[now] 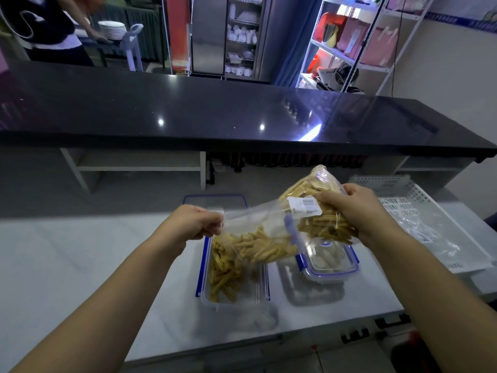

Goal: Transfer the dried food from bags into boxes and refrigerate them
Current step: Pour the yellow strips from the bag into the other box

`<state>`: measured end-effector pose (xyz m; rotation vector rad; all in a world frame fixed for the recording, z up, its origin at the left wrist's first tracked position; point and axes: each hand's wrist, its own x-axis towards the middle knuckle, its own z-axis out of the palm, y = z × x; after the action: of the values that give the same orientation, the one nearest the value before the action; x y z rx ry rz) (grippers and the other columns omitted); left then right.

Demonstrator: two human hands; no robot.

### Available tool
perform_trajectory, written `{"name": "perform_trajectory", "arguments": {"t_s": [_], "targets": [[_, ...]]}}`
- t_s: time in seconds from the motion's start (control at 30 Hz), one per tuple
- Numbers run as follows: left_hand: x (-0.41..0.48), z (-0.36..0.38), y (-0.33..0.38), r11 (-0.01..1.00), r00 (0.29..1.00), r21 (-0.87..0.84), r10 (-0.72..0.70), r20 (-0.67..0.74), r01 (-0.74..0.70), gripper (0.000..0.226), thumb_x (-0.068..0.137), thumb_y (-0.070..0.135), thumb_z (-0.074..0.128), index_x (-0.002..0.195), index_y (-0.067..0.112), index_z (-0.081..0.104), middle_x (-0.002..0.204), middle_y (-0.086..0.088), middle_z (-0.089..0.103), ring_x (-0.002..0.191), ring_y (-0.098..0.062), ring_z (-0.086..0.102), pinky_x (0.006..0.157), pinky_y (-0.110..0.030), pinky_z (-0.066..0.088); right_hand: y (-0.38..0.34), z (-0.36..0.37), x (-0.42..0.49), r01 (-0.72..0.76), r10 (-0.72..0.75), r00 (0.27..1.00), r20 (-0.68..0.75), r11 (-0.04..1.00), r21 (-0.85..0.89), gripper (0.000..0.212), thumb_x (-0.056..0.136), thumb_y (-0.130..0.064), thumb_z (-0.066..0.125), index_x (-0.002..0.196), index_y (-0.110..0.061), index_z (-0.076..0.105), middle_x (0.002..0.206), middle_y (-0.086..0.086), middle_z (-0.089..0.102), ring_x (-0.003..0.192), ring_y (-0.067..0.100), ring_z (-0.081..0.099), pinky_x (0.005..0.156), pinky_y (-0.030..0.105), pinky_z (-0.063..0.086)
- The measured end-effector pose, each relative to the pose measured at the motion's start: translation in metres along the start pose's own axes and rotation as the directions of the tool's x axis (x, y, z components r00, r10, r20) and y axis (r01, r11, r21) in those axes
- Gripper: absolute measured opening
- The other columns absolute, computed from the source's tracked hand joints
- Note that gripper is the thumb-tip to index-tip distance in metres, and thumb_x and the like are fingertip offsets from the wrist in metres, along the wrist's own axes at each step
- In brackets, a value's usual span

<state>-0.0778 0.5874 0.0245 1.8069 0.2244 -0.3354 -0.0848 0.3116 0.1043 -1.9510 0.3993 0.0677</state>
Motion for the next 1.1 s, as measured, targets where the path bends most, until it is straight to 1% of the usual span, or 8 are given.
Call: {"name": "perform_trajectory", "arguments": {"t_s": [0.3,0.43,0.57,0.83,0.9,0.97,1.0,1.1], "targets": [[0.005,0.003,-0.004,0.999,0.997,0.026,0.049,-0.060,-0.047,0.019,0.086,0.023,0.064,0.078,0.006,0.064,0.074,-0.007,0.063,0.073,-0.019,0.057,0.062,-0.024,0.044,-0.003,0.008,-0.004,0.053,-0.049,0.998,-0.041,0.995,0.084,0.019,0.080,-0.022,0.074,0.088,-0.019,0.056,0.091,0.012,0.070,0.075,0.025,0.072,0.059,0.035,0.060],[0.006,0.015,-0.009,0.994,0.986,0.052,0.107,-0.128,-0.101,0.025,0.086,0.028,0.064,0.105,0.015,0.055,0.099,0.000,0.059,0.090,-0.014,0.055,0.064,-0.021,0.042,0.001,0.023,-0.006,0.045,-0.043,0.999,-0.022,0.994,0.102,0.029,0.077,-0.021,0.075,0.100,-0.012,0.059,0.091,0.012,0.070,0.072,0.024,0.072,0.054,0.031,0.058],[0.002,0.031,-0.004,0.986,0.982,0.007,0.166,-0.090,-0.167,0.037,0.095,0.033,0.049,0.130,0.021,0.049,0.120,0.004,0.054,0.105,-0.011,0.050,0.074,-0.021,0.041,0.006,0.038,-0.004,-0.010,0.006,0.999,0.043,0.994,0.105,0.030,0.076,-0.024,0.076,0.097,-0.015,0.058,0.094,0.012,0.070,0.077,0.026,0.072,0.064,0.040,0.061],[-0.002,0.031,-0.001,0.976,0.980,-0.099,0.196,0.021,-0.193,0.049,0.098,0.051,0.019,0.133,0.033,0.049,0.129,0.012,0.053,0.117,-0.008,0.041,0.093,-0.030,0.030,-0.003,0.042,0.001,-0.074,0.051,0.993,0.108,0.971,0.225,0.033,0.074,-0.021,0.078,0.100,-0.009,0.061,0.091,0.016,0.073,0.074,0.029,0.073,0.069,0.047,0.060],[0.011,0.027,-0.004,0.980,0.978,-0.080,0.190,0.085,-0.183,0.056,0.088,0.069,0.031,0.127,0.037,0.055,0.126,0.014,0.056,0.117,-0.008,0.046,0.096,-0.031,0.034,-0.005,0.042,0.002,-0.078,0.051,0.992,0.114,0.968,0.239,0.034,0.075,-0.021,0.078,0.102,-0.008,0.061,0.088,0.015,0.073,0.071,0.027,0.074,0.068,0.044,0.061],[0.041,0.012,-0.042,0.987,0.966,-0.036,0.158,0.207,-0.154,0.069,0.054,0.084,0.061,0.110,0.044,0.065,0.127,0.009,0.059,0.120,-0.014,0.051,0.100,-0.038,0.041,-0.005,0.043,0.004,-0.083,0.058,0.993,0.107,0.967,0.241,0.036,0.077,-0.021,0.077,0.105,-0.007,0.059,0.087,0.015,0.074,0.070,0.026,0.074,0.066,0.041,0.060],[0.045,0.009,-0.053,0.985,0.956,0.000,0.168,0.240,-0.173,0.073,0.047,0.080,0.069,0.111,0.045,0.063,0.130,0.007,0.056,0.120,-0.017,0.052,0.100,-0.041,0.044,-0.004,0.042,0.005,-0.092,0.070,0.993,0.100,0.967,0.237,0.037,0.077,-0.021,0.077,0.106,-0.006,0.059,0.087,0.015,0.073,0.069,0.026,0.074,0.065,0.040,0.060],[0.016,0.035,-0.019,0.967,0.937,0.120,0.180,0.298,-0.224,0.080,0.071,0.046,0.074,0.140,0.035,0.033,0.128,0.020,0.043,0.114,-0.007,0.049,0.095,-0.029,0.046,0.002,0.040,0.009,-0.160,0.142,0.986,0.091,0.961,0.227,0.036,0.079,-0.023,0.075,0.106,-0.006,0.059,0.088,0.015,0.073,0.070,0.026,0.074,0.062,0.037,0.061]]}}
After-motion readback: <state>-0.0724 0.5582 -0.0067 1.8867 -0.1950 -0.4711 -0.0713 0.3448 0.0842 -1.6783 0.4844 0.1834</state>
